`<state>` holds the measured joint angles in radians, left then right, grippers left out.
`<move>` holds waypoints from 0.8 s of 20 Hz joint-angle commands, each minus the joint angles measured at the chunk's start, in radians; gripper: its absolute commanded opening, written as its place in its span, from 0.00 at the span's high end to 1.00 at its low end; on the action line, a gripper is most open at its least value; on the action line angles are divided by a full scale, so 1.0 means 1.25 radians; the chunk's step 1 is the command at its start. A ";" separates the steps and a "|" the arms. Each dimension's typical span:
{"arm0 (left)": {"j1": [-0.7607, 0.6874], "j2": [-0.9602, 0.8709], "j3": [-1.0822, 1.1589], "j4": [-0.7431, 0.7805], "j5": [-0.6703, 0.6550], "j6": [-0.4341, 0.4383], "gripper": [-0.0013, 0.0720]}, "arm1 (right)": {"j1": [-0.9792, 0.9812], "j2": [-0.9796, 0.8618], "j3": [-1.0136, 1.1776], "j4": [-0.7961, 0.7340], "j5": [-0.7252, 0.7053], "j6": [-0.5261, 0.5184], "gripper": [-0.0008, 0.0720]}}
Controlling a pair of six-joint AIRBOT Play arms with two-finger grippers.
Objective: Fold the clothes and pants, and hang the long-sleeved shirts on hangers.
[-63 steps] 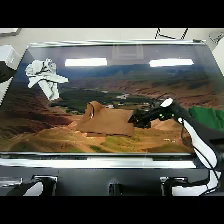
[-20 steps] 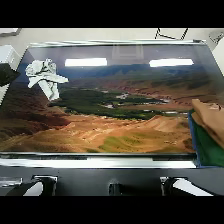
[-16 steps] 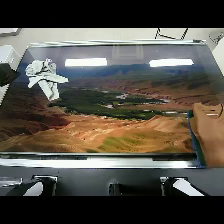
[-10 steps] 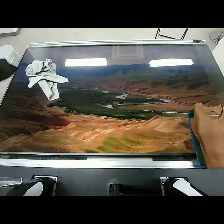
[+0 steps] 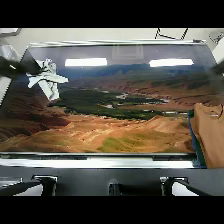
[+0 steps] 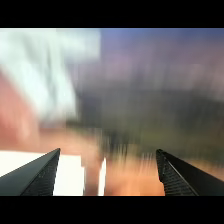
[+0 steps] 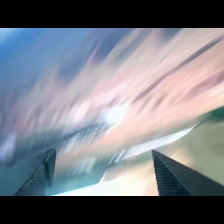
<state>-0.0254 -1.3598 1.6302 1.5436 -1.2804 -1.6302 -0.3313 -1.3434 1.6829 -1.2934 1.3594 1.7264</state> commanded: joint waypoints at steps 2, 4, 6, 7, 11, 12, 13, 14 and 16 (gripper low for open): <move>-0.020 -0.039 -0.155 -0.002 -0.183 -0.017 0.00 | 0.200 -0.086 -0.052 -0.037 0.160 0.037 0.03; -0.025 0.046 -0.288 -0.007 -0.041 -0.038 0.00 | 0.248 -0.086 -0.056 -0.103 0.128 0.047 0.03; -0.025 0.086 -0.348 0.005 0.006 -0.037 0.00 | 0.270 -0.086 -0.057 -0.134 0.122 0.046 0.03; -0.025 0.085 -0.349 0.014 0.006 -0.037 0.00 | 0.270 -0.086 -0.057 -0.133 0.123 0.046 0.03; -0.026 0.083 -0.349 0.016 0.008 -0.038 0.00 | 0.270 -0.086 -0.056 -0.130 0.123 0.046 0.03; -0.026 0.083 -0.349 0.015 0.008 -0.037 0.00 | 0.270 -0.086 -0.056 -0.130 0.123 0.046 0.03; -0.026 0.083 -0.349 0.016 0.008 -0.038 0.00 | 0.270 -0.086 -0.056 -0.130 0.123 0.046 0.03; -0.026 0.083 -0.349 0.015 0.009 -0.038 0.00 | 0.270 -0.086 -0.057 -0.130 0.123 0.046 0.03; -0.026 0.083 -0.349 0.016 0.008 -0.038 0.00 | 0.270 -0.086 -0.056 -0.130 0.123 0.046 0.03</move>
<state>-0.0566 -1.2583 1.1995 1.5620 -1.2755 -1.6760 0.0040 -1.4506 1.6127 -1.4513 1.5112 1.7824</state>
